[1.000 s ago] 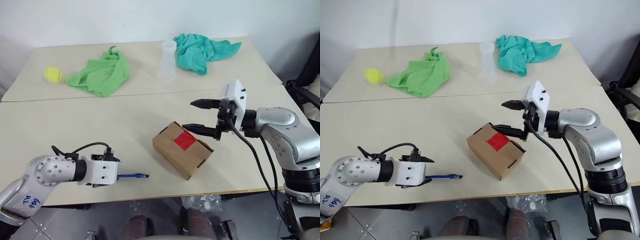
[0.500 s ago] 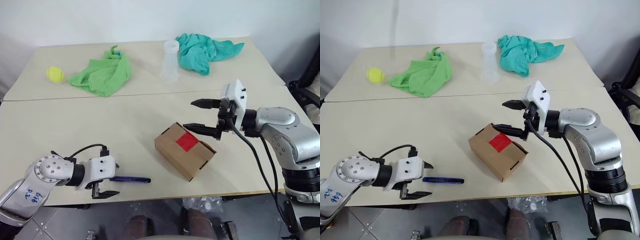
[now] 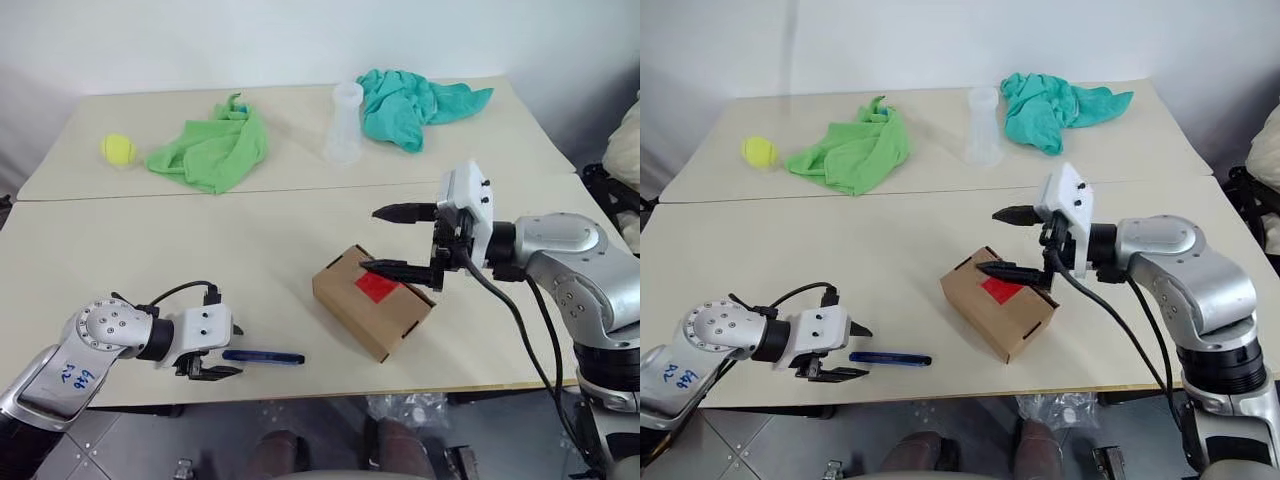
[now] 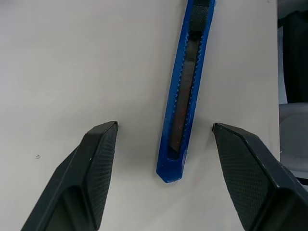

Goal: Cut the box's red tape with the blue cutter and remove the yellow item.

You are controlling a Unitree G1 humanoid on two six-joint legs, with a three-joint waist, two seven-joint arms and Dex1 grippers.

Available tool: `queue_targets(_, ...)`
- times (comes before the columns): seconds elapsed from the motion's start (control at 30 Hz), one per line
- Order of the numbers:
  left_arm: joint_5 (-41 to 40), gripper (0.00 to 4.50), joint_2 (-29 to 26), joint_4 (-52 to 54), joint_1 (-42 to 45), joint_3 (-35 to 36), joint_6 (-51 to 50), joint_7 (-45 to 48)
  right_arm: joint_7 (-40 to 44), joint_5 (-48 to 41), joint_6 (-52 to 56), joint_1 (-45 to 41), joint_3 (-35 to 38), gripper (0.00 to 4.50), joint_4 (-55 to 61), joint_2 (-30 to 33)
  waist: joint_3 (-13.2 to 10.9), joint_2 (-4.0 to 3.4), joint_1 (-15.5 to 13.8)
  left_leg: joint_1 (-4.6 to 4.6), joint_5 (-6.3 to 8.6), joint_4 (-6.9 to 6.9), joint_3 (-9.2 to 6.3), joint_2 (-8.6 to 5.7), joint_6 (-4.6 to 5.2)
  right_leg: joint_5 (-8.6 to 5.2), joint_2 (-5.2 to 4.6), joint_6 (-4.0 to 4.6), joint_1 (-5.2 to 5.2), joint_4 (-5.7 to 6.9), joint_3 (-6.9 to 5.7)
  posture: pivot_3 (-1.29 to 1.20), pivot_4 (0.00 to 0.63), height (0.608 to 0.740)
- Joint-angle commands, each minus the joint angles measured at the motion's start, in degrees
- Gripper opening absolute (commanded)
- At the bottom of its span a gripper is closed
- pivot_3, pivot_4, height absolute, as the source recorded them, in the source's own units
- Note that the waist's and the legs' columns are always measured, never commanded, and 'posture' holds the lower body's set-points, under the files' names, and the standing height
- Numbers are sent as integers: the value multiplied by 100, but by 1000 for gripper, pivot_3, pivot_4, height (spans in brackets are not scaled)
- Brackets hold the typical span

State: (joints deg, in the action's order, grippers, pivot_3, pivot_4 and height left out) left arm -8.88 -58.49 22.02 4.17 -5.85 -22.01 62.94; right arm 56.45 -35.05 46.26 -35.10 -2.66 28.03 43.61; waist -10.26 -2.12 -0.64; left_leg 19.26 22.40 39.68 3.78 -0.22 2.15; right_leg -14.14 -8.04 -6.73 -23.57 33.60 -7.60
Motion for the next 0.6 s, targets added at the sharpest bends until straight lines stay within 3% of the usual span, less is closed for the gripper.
queue_targets(0.03,163,3342,126,-194,-323,-788,64,348,97,-144,88,-35,-215,4500,602,151,1,-2,-5,0,1,0,0,0,1,0,0,0,0,-2,0,0,150,740)
queue_targets(0.2,300,2267,203,-250,-332,-882,257,354,4,108,193,-149,-717,4500,896,245,7,-4,-31,0,5,1,0,-8,8,1,-10,-3,3,-4,0,0,150,740)
queue_targets(0.3,304,2267,290,-236,-353,-918,246,327,-19,330,423,-265,-1292,4500,1266,400,13,-11,-58,0,7,1,1,-11,10,2,-12,-3,2,-5,-2,0,150,740)
queue_targets(0.37,333,1864,301,-222,-395,-951,282,357,-250,516,804,-520,-1715,4500,1345,331,16,-16,-65,0,7,1,0,-11,10,2,-12,-3,3,-6,-3,0,150,740)
queue_targets(0.5,389,863,336,-179,-421,-986,279,328,-821,544,1571,-948,-2248,4500,1477,-250,28,-23,-60,-1,7,5,0,-12,11,2,-19,-3,3,-5,-4,0,150,740)
queue_targets(0.6,405,863,366,-96,-440,-1013,241,301,-1173,486,2152,-1123,-2536,4500,1514,-720,33,-29,-64,-1,7,5,-4,-11,10,2,-19,-3,3,-3,-6,0,150,740)
